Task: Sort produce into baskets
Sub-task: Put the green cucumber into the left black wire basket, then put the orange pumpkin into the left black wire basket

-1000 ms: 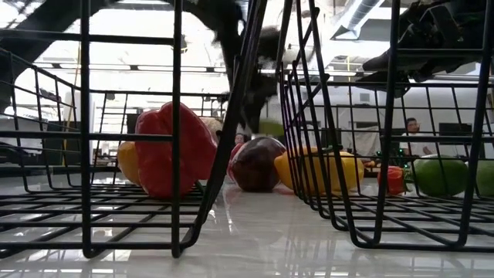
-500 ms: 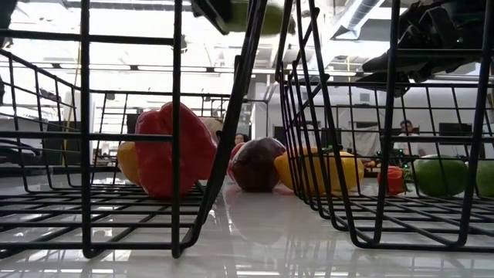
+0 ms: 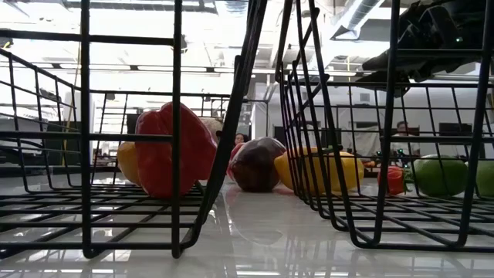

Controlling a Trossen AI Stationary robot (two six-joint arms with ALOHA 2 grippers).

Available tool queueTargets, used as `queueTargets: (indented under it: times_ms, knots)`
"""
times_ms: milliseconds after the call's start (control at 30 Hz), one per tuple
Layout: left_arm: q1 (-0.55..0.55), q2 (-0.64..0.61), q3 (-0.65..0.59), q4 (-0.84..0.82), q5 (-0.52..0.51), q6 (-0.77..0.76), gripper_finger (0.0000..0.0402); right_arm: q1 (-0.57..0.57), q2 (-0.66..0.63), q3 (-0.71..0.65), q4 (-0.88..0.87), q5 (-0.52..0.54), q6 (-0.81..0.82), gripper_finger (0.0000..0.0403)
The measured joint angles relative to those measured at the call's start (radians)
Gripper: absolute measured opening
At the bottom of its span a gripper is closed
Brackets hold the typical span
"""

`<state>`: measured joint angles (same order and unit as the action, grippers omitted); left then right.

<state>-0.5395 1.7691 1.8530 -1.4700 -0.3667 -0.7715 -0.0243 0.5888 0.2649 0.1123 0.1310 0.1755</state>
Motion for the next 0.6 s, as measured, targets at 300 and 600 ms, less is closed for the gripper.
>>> queueTargets:
  times_ms: [300,600]
  knots:
    - [0.077,0.000,-0.007,0.030,-0.120,0.031,0.0265,0.033,0.000,0.000,0.001,0.002,0.027,0.0302]
    - [0.348,0.001,-0.181,0.273,-0.047,0.320,0.0245,0.086,0.000,0.000,0.012,0.003,0.042,0.0302]
